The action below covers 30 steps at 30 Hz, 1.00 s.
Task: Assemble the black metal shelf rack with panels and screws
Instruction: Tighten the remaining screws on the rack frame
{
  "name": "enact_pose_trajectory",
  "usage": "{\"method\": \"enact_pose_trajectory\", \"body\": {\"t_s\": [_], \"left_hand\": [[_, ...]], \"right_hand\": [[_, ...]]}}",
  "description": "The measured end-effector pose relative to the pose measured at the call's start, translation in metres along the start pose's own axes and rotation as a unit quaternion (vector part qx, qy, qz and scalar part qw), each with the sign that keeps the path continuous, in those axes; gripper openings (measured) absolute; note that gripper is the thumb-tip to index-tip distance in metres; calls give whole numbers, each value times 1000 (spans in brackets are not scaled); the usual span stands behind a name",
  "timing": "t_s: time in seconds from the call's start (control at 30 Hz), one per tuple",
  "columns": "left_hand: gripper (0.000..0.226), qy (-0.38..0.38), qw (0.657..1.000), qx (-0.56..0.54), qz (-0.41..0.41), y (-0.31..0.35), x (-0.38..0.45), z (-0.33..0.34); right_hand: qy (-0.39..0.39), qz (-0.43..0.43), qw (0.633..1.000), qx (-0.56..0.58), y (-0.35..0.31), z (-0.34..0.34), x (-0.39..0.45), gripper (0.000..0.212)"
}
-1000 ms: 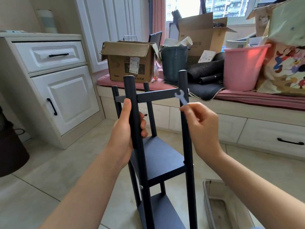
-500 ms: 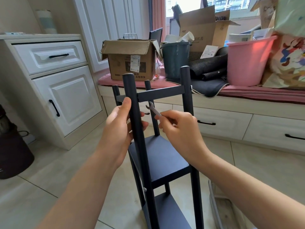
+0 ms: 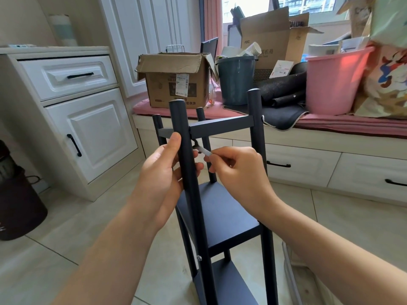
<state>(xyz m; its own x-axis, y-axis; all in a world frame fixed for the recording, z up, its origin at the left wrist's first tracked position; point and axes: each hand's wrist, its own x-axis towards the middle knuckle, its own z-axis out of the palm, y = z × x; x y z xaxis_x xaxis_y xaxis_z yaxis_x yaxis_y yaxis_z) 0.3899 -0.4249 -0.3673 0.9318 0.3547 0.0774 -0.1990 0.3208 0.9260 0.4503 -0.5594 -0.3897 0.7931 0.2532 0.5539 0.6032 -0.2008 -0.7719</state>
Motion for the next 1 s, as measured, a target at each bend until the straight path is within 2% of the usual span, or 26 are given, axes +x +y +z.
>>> {"method": "enact_pose_trajectory", "body": {"t_s": [0.13, 0.4, 1.0], "left_hand": [[39, 9, 1000, 2, -6, 0, 0, 0], [36, 8, 1000, -8, -14, 0, 0, -1], [33, 4, 999, -42, -24, 1, 0, 2]], "right_hand": [[26, 2, 1000, 12, 1, 2, 3, 16], [38, -6, 999, -7, 4, 5, 7, 18], [22, -27, 998, -45, -3, 5, 7, 16]]}}
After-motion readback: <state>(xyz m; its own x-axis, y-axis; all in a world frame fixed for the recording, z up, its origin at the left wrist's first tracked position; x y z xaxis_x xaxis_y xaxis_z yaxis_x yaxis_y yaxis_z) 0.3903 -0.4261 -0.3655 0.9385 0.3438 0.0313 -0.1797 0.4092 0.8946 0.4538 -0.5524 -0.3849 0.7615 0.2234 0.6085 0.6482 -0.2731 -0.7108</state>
